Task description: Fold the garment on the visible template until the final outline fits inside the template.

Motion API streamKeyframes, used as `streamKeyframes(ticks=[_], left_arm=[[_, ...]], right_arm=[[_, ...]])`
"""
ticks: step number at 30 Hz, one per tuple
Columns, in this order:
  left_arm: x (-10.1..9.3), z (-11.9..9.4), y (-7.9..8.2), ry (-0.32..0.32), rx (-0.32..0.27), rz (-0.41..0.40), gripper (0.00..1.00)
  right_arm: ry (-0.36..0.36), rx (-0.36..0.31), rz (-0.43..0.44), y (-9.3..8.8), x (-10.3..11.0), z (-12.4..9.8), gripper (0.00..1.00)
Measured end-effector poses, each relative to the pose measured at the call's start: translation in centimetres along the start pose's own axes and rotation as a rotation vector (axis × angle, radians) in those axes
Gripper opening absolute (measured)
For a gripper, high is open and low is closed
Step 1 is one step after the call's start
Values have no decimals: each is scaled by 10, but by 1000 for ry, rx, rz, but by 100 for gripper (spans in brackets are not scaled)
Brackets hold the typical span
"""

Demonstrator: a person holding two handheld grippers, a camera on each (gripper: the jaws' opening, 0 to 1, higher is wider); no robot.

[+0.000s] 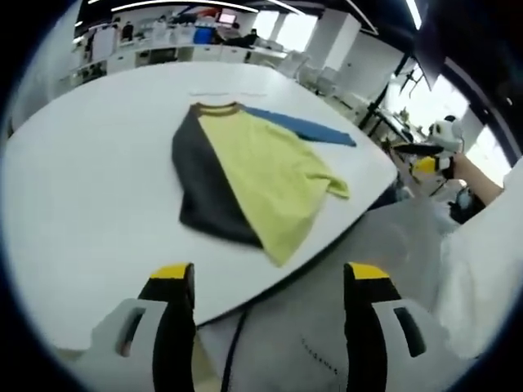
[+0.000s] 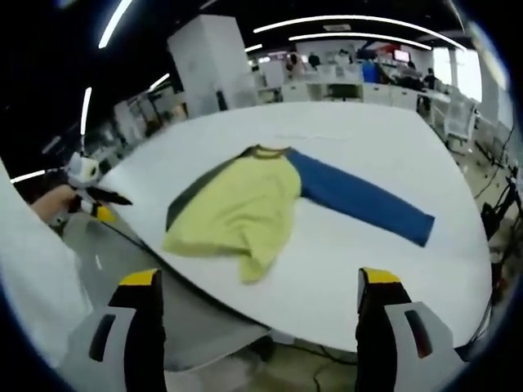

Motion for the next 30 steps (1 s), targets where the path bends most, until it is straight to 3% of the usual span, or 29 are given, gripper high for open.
streamKeyframes(ticks=[3, 10, 30], left_arm=[[2, 9, -4, -9, 0, -10, 62], [6, 18, -8, 1, 26, -17, 62], [16, 37, -3, -29, 59, 16, 51]], right_arm=[[0, 5, 5, -2, 0, 1, 98], [5, 7, -5, 1, 5, 6, 97], [13, 29, 15, -7, 9, 14, 96]])
Point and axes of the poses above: the point that each gripper's makers call its tool centre point, and the gripper's own axes: z roughly forward along the fingers, x roughly to its left, y roughly out of its top, the point moved 10 cm from there along -z, roughly backward along the fingers, and after that the axes turned 10 degrees about -y, right-handed, at the moved point
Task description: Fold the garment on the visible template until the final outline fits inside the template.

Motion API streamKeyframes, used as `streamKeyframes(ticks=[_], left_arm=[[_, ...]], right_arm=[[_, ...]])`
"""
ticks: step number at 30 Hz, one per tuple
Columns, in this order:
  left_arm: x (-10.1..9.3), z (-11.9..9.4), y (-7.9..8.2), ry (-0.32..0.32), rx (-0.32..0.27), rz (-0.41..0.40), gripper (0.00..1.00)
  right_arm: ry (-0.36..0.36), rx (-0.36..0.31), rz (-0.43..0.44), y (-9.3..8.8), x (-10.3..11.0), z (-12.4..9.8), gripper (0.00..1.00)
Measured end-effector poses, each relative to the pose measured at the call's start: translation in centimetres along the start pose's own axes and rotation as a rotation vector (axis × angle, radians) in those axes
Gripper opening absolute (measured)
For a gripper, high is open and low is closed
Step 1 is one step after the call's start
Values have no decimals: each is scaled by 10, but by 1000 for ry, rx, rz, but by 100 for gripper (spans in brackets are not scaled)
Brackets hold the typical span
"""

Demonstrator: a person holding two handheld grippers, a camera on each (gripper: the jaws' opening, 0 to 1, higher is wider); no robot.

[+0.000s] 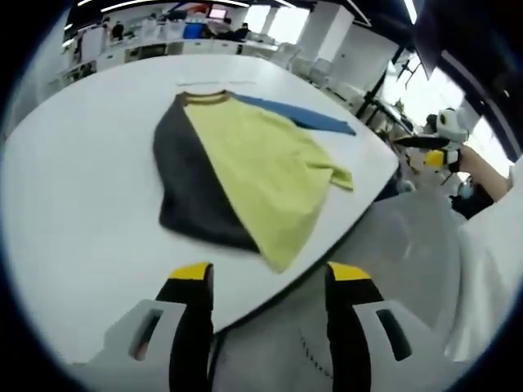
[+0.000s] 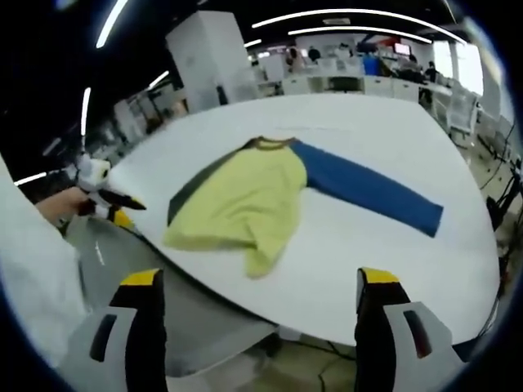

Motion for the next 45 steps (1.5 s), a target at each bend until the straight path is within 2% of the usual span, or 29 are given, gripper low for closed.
streamKeyframes(ticks=[9, 22, 35, 45], left_arm=[[6, 8, 4, -13, -2, 2, 45], [13, 26, 12, 10, 27, -2, 41], [17, 39, 12, 14, 59, -5, 35], [24, 51, 12, 69, 77, -7, 30]], right_arm=[[6, 16, 4, -3, 1, 7, 96], [16, 24, 21, -3, -4, 18, 94], [15, 35, 31, -3, -5, 23, 94], [22, 53, 29, -3, -5, 30, 94]])
Point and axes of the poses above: the point that each gripper's makers call its tool centre point, and the gripper's own axes: z roughly forward along the fingers, x roughly to its left, y roughly out of its top, the point moved 10 cm from there along -z, roughly backward along the fingers, and after that the axes turned 10 degrees about -y, right-handed, at the moved point
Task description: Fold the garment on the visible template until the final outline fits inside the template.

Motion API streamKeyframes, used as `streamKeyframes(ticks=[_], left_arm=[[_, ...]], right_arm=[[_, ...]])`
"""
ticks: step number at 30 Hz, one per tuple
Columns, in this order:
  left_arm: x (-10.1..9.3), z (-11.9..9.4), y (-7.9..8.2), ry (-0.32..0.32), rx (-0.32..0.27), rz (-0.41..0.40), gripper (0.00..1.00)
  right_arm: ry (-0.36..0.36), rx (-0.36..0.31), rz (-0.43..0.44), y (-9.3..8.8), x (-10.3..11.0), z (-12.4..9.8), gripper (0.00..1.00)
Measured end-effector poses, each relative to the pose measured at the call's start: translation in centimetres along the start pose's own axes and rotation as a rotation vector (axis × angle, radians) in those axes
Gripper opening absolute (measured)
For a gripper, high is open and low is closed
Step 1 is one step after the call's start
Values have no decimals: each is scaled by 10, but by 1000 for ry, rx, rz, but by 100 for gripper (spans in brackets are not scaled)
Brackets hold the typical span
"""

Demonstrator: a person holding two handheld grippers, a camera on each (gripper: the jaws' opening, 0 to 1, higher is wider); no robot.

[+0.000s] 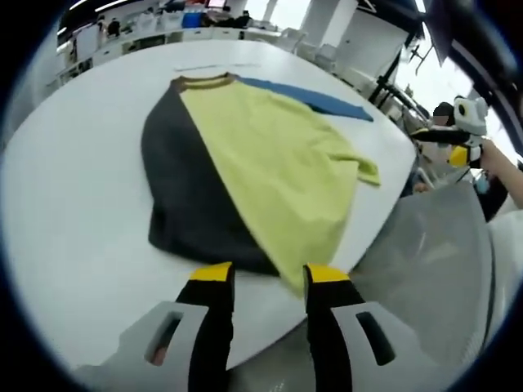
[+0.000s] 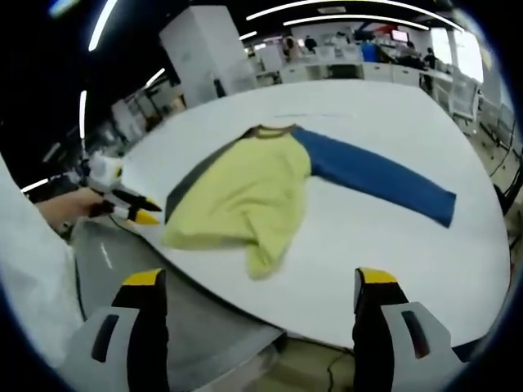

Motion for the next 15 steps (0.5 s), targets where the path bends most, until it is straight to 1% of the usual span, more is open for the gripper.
streamKeyframes(ticks=[4, 10, 12, 15], left_arm=[[1, 3, 1, 14, 6, -5, 30], [0, 8, 1, 31, 25, -9, 27], [-1, 8, 1, 28, 24, -6, 24], [0, 12, 0, 27, 31, -14, 24]], right_arm=[[2, -6, 3, 2, 0, 1, 94], [-5, 5, 14, -2, -3, 2, 94], [-5, 7, 20, -3, -3, 2, 94], [-7, 11, 23, -4, -4, 4, 94]])
Point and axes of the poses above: the point that each gripper's makers call its tool centre point, and the gripper's own axes: z roughly forward along the fingers, x roughly to its left, y roughly out of its top, the point moved 10 cm from there along -z, roughly backward along the fingers, and after that the axes turned 10 degrees about -y, right-handed, at the moved point
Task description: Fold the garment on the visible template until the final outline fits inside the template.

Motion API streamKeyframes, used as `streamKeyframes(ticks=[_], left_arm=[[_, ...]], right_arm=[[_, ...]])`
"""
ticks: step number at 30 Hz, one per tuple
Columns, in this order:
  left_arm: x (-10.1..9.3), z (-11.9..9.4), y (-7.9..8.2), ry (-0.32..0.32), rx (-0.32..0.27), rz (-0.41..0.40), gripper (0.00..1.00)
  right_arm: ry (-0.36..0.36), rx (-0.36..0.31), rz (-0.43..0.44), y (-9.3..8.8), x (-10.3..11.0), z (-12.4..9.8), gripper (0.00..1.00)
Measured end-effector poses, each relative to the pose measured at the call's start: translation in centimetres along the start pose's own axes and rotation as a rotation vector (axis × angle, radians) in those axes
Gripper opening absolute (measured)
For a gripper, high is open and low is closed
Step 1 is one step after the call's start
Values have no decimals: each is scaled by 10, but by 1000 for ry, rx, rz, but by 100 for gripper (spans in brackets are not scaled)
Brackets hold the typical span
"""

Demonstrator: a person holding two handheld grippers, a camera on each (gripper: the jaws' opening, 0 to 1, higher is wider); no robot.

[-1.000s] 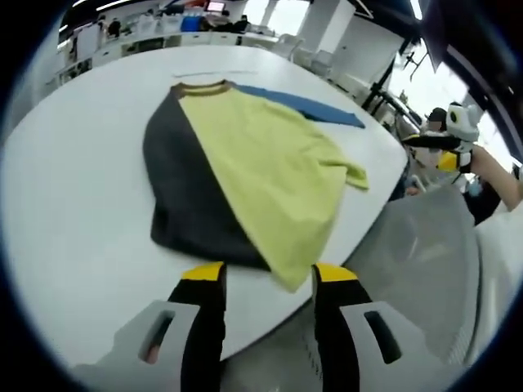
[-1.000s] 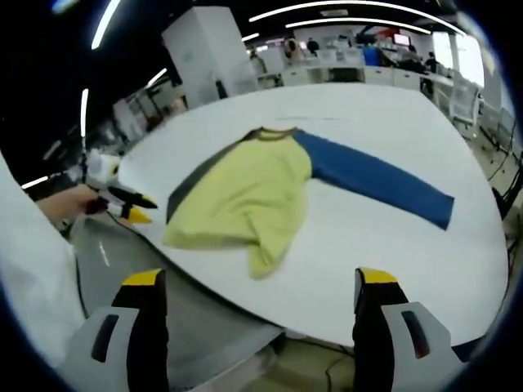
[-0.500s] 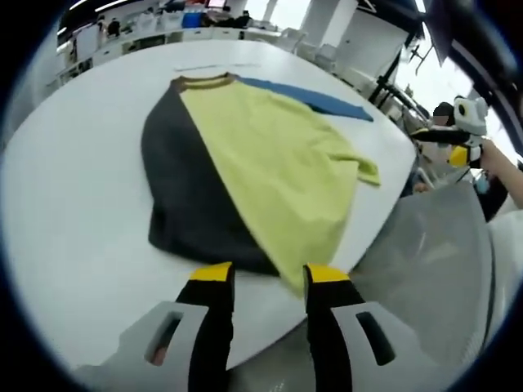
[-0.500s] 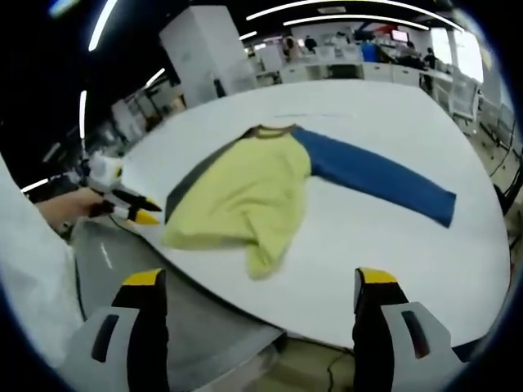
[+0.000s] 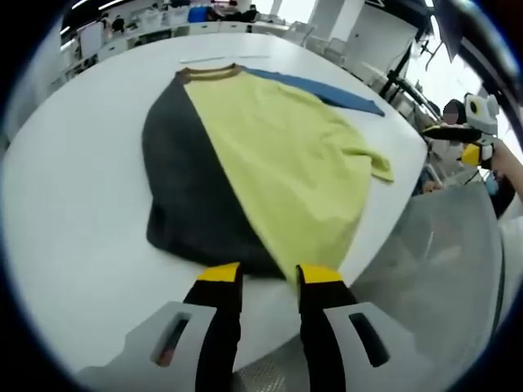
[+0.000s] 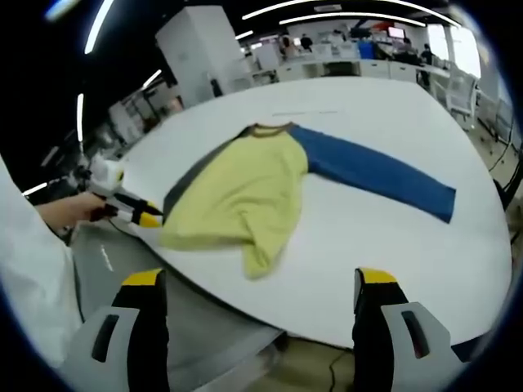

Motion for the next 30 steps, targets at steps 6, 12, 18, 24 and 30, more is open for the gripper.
streamKeyframes(ticks=[6, 12, 18, 24, 30], left_arm=[[3, 4, 0, 5, 21, -3, 23], [5, 5, 0, 11, 24, -11, 19], [7, 5, -2, 12, 29, -16, 19], [9, 5, -3, 10, 26, -19, 18], [13, 2, -5, 12, 22, -37, 12]], right_arm=[[3, 1, 1, 3, -2, 3, 94], [5, 7, 2, 4, -4, 6, 94], [8, 12, 0, 6, -5, 9, 94], [11, 14, -2, 7, -5, 11, 94], [10, 12, -2, 8, -6, 11, 94]])
Point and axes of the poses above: the point that each gripper's makers call its tool centre point, and the gripper's own axes: z roughly forward along the fingers, x roughly to its left, y roughly out of its top, the point moved 10 cm from there along -z, roughly backward along the fingers, and after that the axes turned 10 degrees about -y, right-handed, at the moved point
